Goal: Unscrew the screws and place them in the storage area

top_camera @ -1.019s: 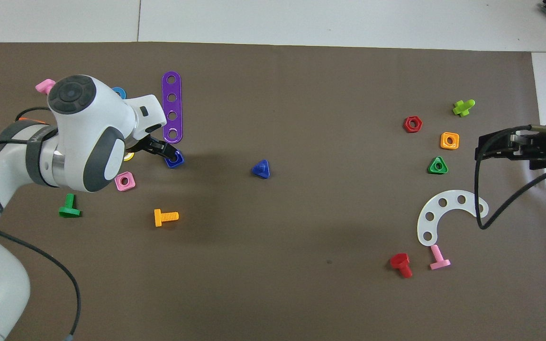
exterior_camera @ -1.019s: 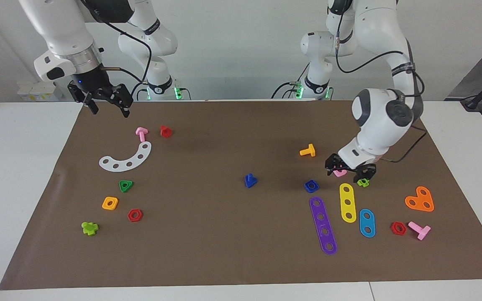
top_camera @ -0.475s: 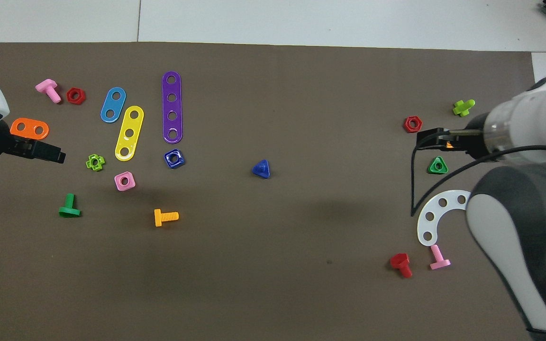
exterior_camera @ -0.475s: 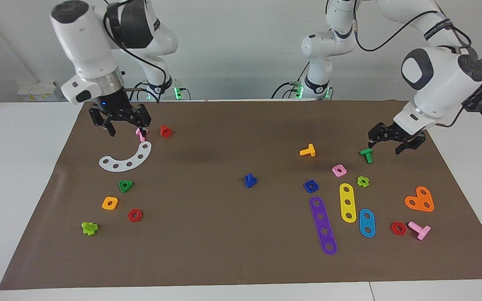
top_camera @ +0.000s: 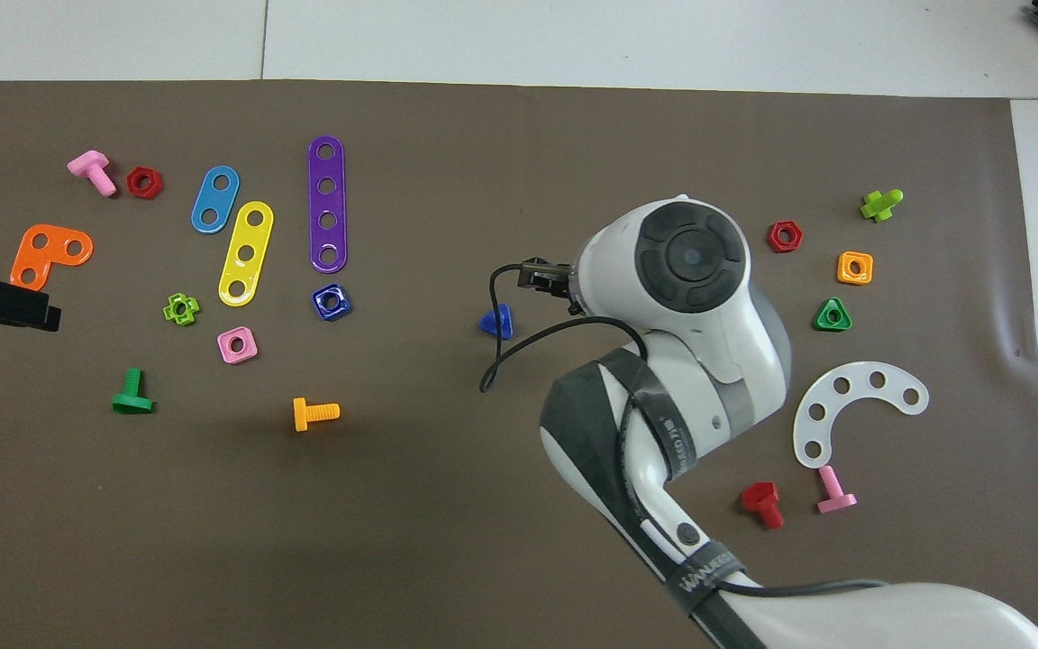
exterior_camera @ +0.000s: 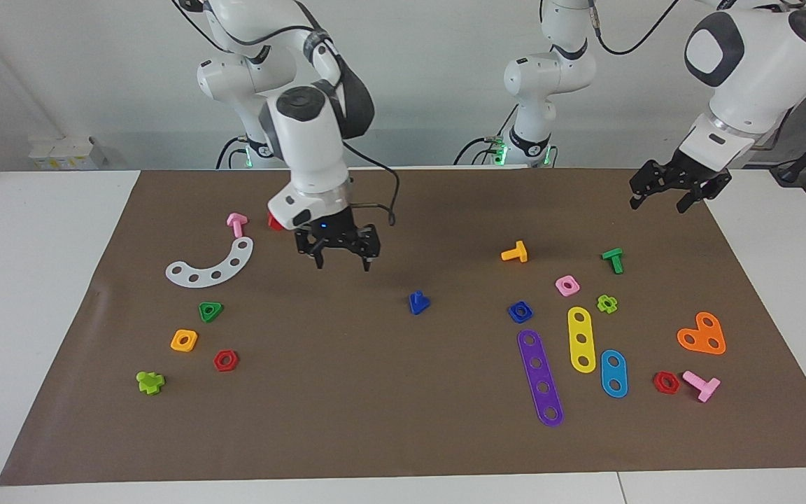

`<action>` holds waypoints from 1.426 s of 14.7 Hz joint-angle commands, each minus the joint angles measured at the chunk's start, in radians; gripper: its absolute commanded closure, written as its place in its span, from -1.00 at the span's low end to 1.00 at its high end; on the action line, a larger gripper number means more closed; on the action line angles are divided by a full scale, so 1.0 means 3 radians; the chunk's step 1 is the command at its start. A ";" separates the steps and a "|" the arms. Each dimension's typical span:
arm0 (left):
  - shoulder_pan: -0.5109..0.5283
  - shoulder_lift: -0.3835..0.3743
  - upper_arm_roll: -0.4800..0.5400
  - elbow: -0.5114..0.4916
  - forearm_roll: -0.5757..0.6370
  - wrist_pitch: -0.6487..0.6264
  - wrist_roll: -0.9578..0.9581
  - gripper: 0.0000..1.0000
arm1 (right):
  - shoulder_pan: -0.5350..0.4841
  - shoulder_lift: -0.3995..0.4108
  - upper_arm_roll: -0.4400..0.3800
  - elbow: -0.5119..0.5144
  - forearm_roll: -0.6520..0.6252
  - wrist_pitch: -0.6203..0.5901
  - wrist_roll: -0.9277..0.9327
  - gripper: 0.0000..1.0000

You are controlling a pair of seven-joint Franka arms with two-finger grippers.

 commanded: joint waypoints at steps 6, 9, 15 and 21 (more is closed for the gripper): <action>-0.0051 -0.0048 -0.0076 0.0123 0.0102 -0.0229 -0.0449 -1.00 | 0.0328 0.0836 -0.0016 0.0607 -0.0186 0.0194 0.0285 -1.00; -0.0051 -0.0104 -0.0076 0.0005 0.0128 -0.0137 -0.0449 -1.00 | 0.0338 0.0923 -0.0016 0.0566 -0.0248 0.0280 0.0280 -0.78; -0.0153 -0.0115 -0.0086 -0.0016 0.0297 -0.0111 -0.0541 -1.00 | 0.0333 0.0918 -0.0016 0.0428 -0.0269 0.0337 0.0234 0.10; -0.0149 -0.0135 -0.0097 -0.0051 0.0291 -0.0101 -0.0567 -1.00 | 0.0343 0.0918 -0.0011 0.0403 -0.0258 0.0388 0.0234 0.10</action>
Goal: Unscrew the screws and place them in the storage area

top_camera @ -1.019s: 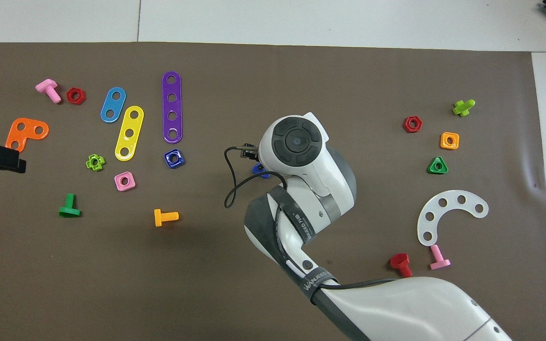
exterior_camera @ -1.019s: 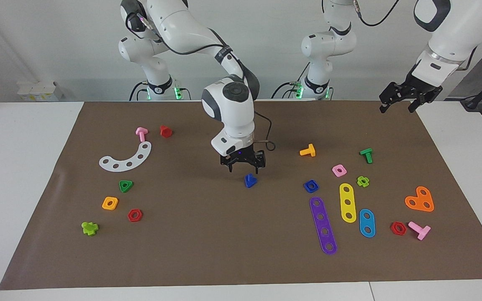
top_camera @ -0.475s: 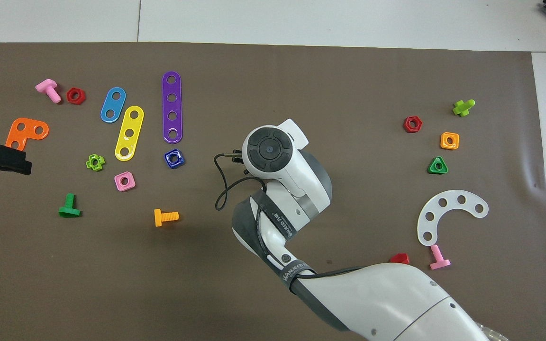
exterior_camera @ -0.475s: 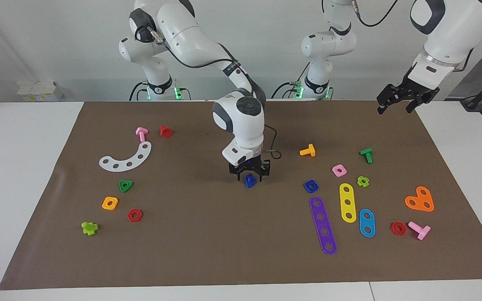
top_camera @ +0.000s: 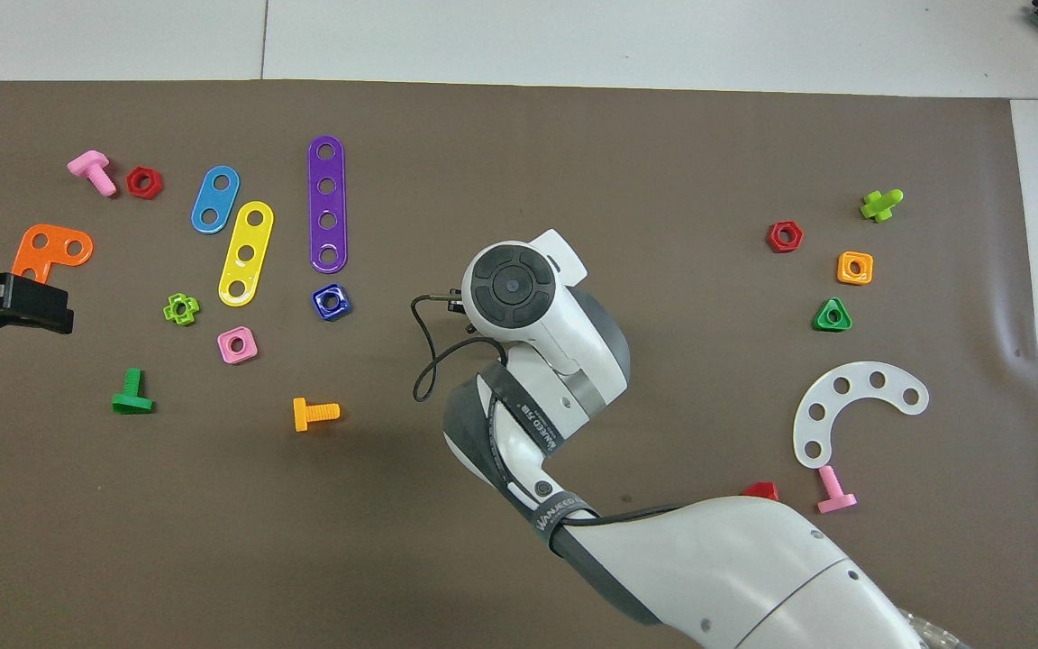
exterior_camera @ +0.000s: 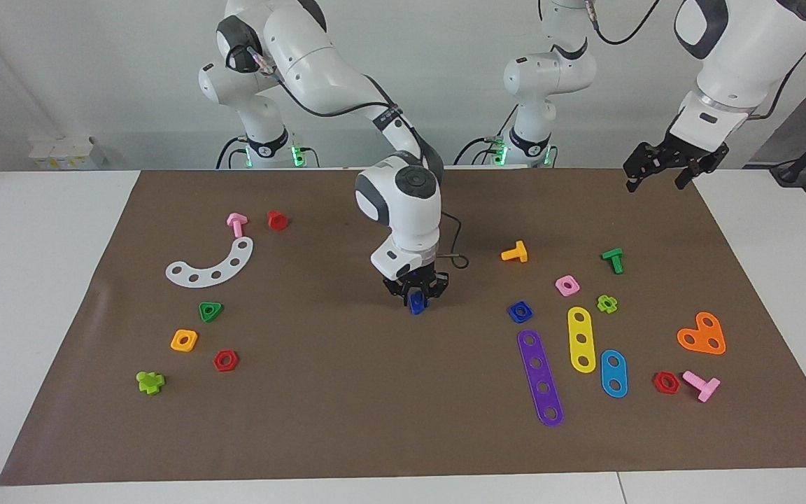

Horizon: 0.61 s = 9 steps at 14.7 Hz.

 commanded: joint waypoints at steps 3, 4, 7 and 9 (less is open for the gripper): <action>0.0006 -0.0125 0.0018 -0.0146 0.0044 0.0085 -0.0017 -1.00 | 0.0003 -0.0014 0.0010 -0.0104 -0.0044 0.0137 0.0010 0.10; 0.0011 -0.0125 0.0023 -0.0146 0.0039 0.0085 -0.0017 -1.00 | 0.0003 -0.0014 0.0010 -0.0104 -0.0049 0.0121 0.0010 0.10; 0.0011 -0.0125 0.0028 -0.0146 0.0039 0.0085 -0.0017 -1.00 | 0.0029 -0.0019 0.0015 -0.0104 -0.0044 0.0101 0.0010 0.12; 0.0011 -0.0125 0.0028 -0.0146 0.0039 0.0085 -0.0017 -1.00 | 0.0039 -0.0019 0.0020 -0.0109 -0.0038 0.0096 0.0010 0.14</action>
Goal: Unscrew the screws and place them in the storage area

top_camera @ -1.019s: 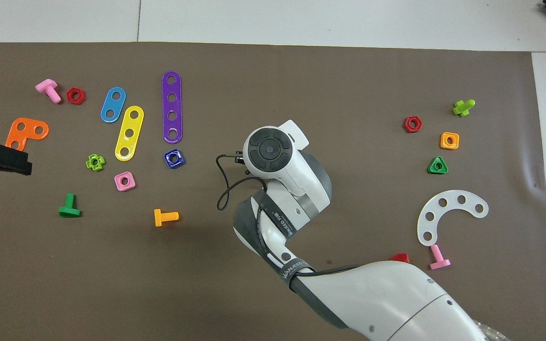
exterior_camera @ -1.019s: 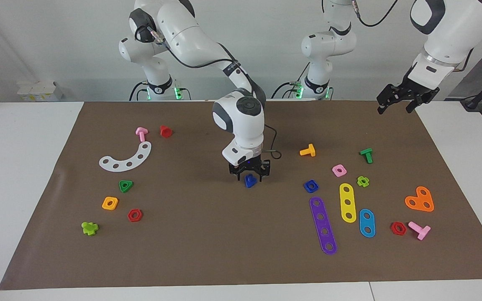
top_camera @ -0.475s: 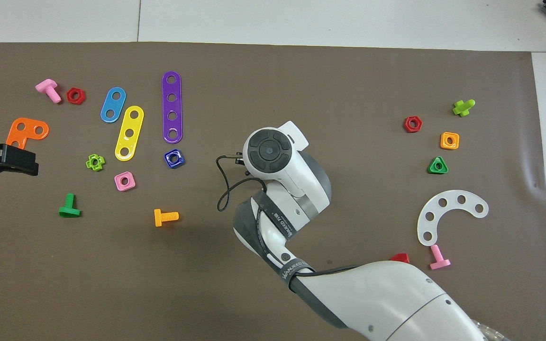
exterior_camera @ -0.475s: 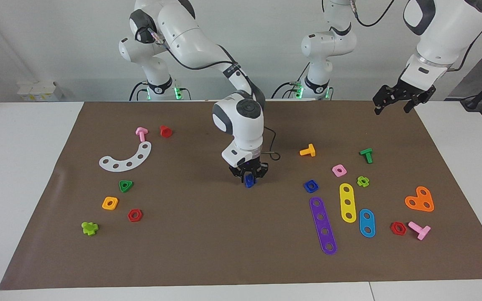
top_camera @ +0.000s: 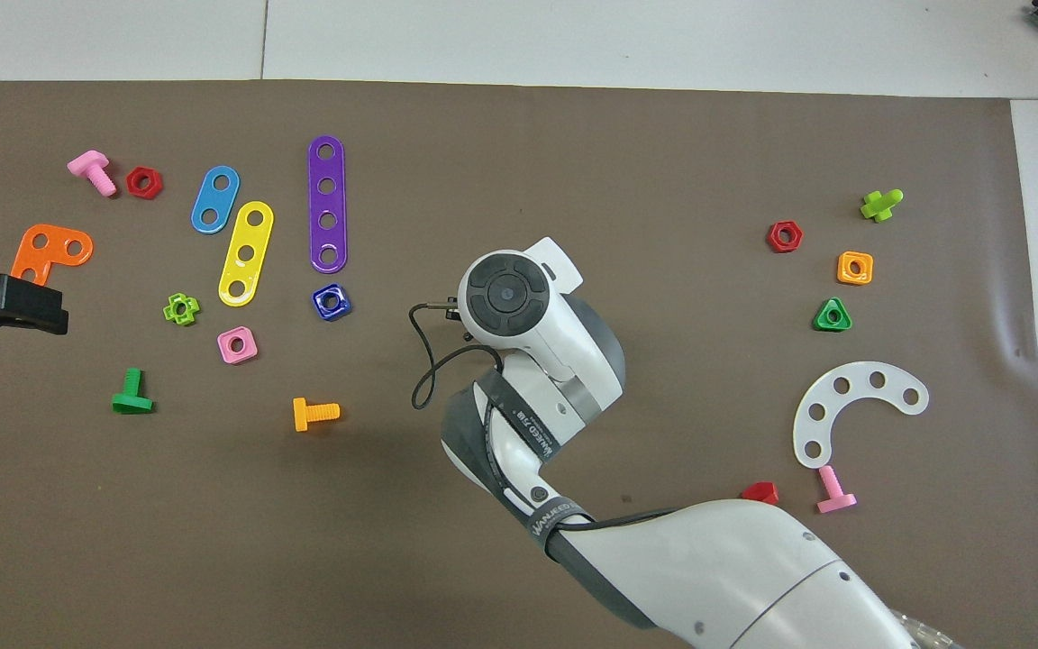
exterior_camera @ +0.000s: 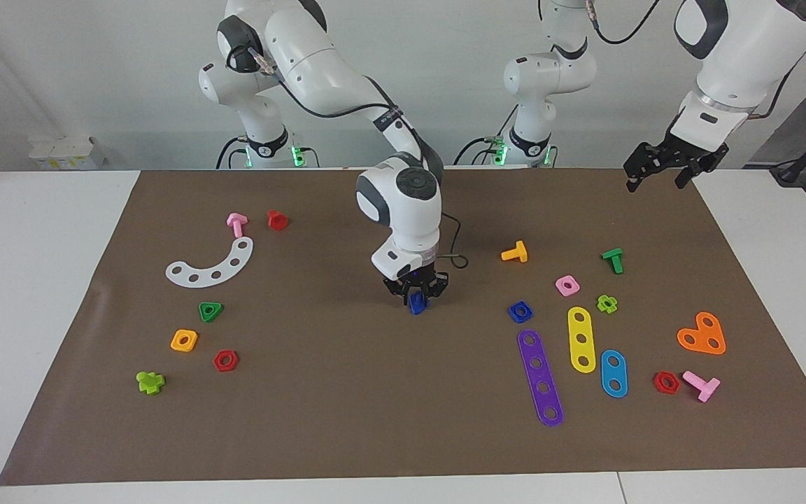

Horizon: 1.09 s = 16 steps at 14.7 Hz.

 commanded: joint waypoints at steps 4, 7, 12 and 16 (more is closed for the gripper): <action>0.0009 -0.0115 0.0018 -0.0141 0.0013 0.0091 -0.0011 -1.00 | 0.0002 -0.0019 0.0027 -0.0046 -0.0038 0.0059 -0.0010 0.14; 0.0009 -0.0115 0.0028 -0.0141 0.0008 0.0096 -0.0011 -1.00 | -0.0013 -0.0014 0.0027 -0.0046 -0.0038 0.0116 -0.0020 0.13; 0.0004 -0.0115 0.0033 -0.0141 0.0013 0.0132 -0.0021 -1.00 | -0.0018 -0.0014 0.0021 -0.0046 -0.0049 0.0146 -0.0020 0.14; 0.0015 -0.0115 0.0038 -0.0141 0.0013 0.0101 -0.0036 -1.00 | -0.0018 -0.0014 0.0021 -0.0056 -0.0054 0.0146 -0.0031 0.61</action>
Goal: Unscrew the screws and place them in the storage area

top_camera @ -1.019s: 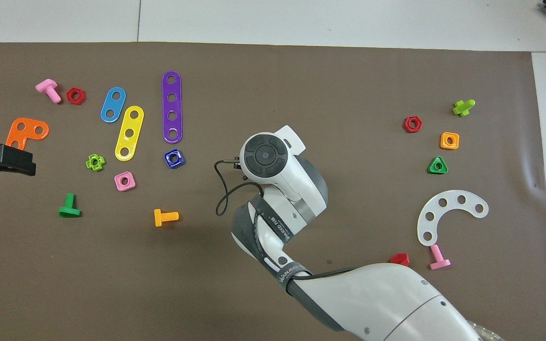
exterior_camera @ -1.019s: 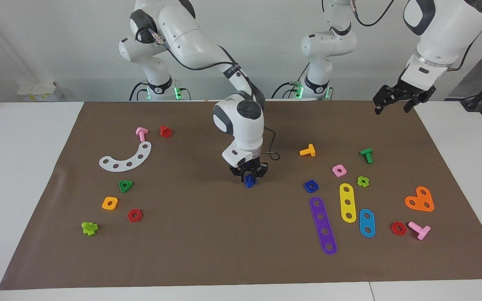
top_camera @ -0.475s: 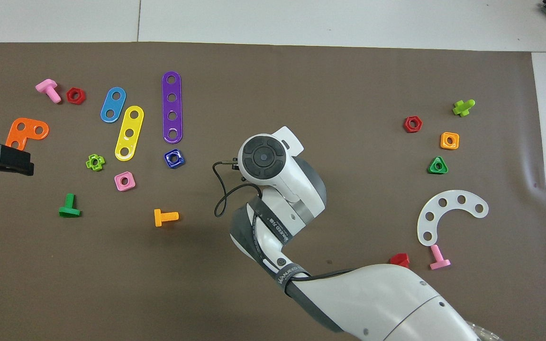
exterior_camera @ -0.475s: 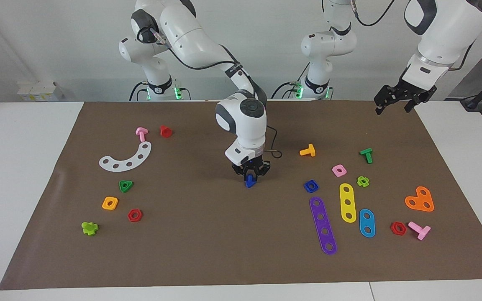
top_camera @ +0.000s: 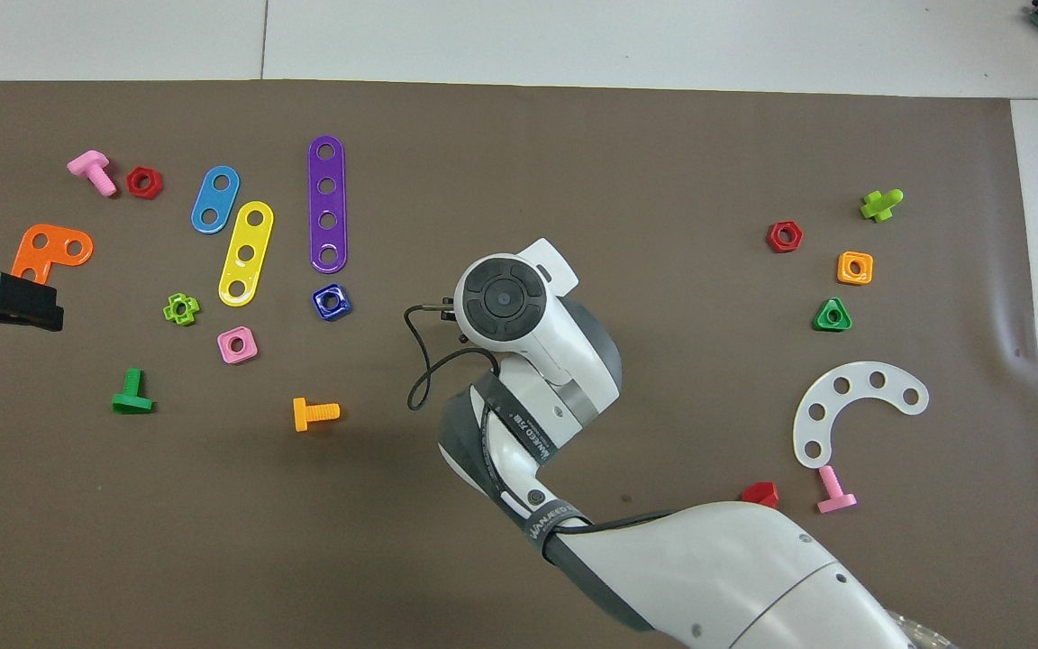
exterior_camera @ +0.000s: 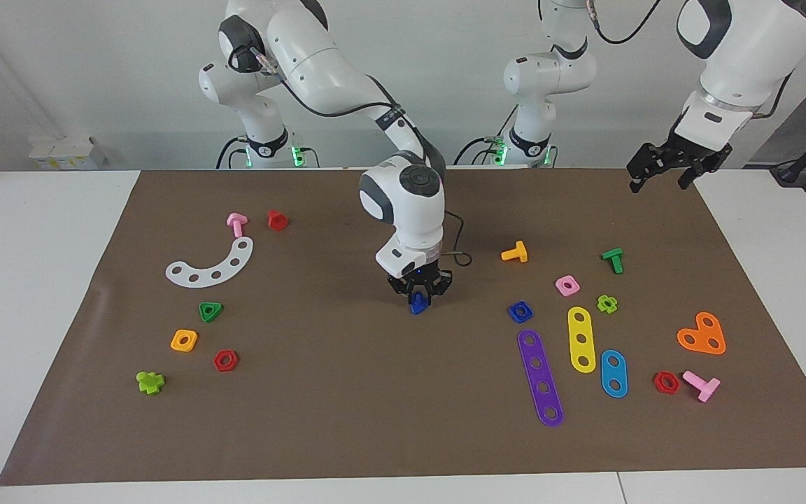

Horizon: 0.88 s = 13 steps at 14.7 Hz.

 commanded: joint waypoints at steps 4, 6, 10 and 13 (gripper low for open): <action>0.0008 -0.0110 0.0008 -0.0127 0.0018 0.0057 -0.0035 -1.00 | -0.0019 -0.0024 0.0019 -0.0083 -0.0048 0.0065 -0.0054 1.00; 0.0008 -0.0110 0.0013 -0.0127 0.0018 0.0057 -0.0035 -1.00 | -0.0014 -0.0040 0.0014 -0.0012 -0.0028 -0.0006 -0.0024 1.00; 0.0008 -0.0110 0.0008 -0.0127 0.0018 0.0057 -0.0035 -1.00 | -0.0146 -0.0417 -0.0027 -0.0052 -0.0027 -0.0236 0.0063 1.00; 0.0008 -0.0110 0.0008 -0.0132 0.0018 0.0057 -0.0035 -1.00 | -0.0488 -0.0821 -0.0022 -0.0185 -0.0033 -0.0461 -0.0074 1.00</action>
